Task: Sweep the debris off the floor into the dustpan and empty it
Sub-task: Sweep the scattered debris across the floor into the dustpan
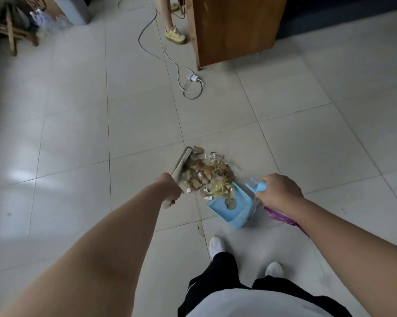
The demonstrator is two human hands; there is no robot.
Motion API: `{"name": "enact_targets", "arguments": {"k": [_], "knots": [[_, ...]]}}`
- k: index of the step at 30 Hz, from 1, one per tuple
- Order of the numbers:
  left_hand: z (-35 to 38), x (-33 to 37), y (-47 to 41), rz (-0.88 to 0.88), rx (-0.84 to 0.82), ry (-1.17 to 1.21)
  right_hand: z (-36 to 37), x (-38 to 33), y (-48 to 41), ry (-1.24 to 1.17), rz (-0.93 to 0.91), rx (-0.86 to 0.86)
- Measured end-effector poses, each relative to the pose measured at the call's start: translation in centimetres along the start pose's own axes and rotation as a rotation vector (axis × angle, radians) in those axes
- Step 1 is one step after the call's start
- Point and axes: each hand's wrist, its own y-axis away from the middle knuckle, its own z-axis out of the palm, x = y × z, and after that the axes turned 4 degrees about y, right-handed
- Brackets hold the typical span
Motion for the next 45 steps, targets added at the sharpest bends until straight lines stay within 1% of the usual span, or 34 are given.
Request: {"name": "enact_targets", "arguments": {"k": [5,8,11,15,18,21,25,30,36,39,41,42,45], "knots": [[0.6,0.2,1.6,0.124,-0.089,-0.131,0.0,-1.0,-0.7,-0.050,-0.002,-0.001],[1.3,-0.5,3.8,0.159,-0.130,-0.213,0.2,-1.0,-0.7,-0.058,-0.005,0.004],[2.5,-1.2,5.8,0.204,-0.171,-0.344,0.4,0.0,-0.2,-0.073,-0.007,0.002],[4.2,-1.6,9.7,0.292,-0.147,-0.546,1.0,2.2,1.0,-0.096,-0.015,-0.001],[5.6,-2.1,12.1,0.321,-0.149,-0.611,1.3,3.2,1.5,-0.117,-0.032,0.014],[6.5,-2.9,14.2,0.339,-0.108,-0.676,1.5,3.3,2.1,-0.121,-0.044,0.010],[5.6,-3.3,16.6,0.376,-0.114,-0.741,1.9,3.5,3.3,-0.119,-0.032,0.015],[3.0,-3.5,18.4,0.346,-0.100,-0.635,1.8,4.9,4.7,-0.114,-0.029,0.004],[1.6,-5.9,16.4,0.290,-0.063,-0.512,1.8,5.8,5.5,-0.086,-0.008,0.002],[1.3,-6.8,14.2,0.228,-0.018,-0.418,2.3,5.7,5.8,-0.072,0.000,0.010],[1.2,-7.4,12.6,0.140,-0.019,-0.337,2.6,5.5,5.9,-0.072,-0.004,0.018],[1.3,-7.6,12.1,0.122,-0.016,-0.335,2.8,5.4,5.9,-0.072,-0.006,0.019],[1.6,-8.1,11.1,0.147,0.019,-0.382,3.0,5.2,5.8,-0.062,-0.020,0.005]]}}
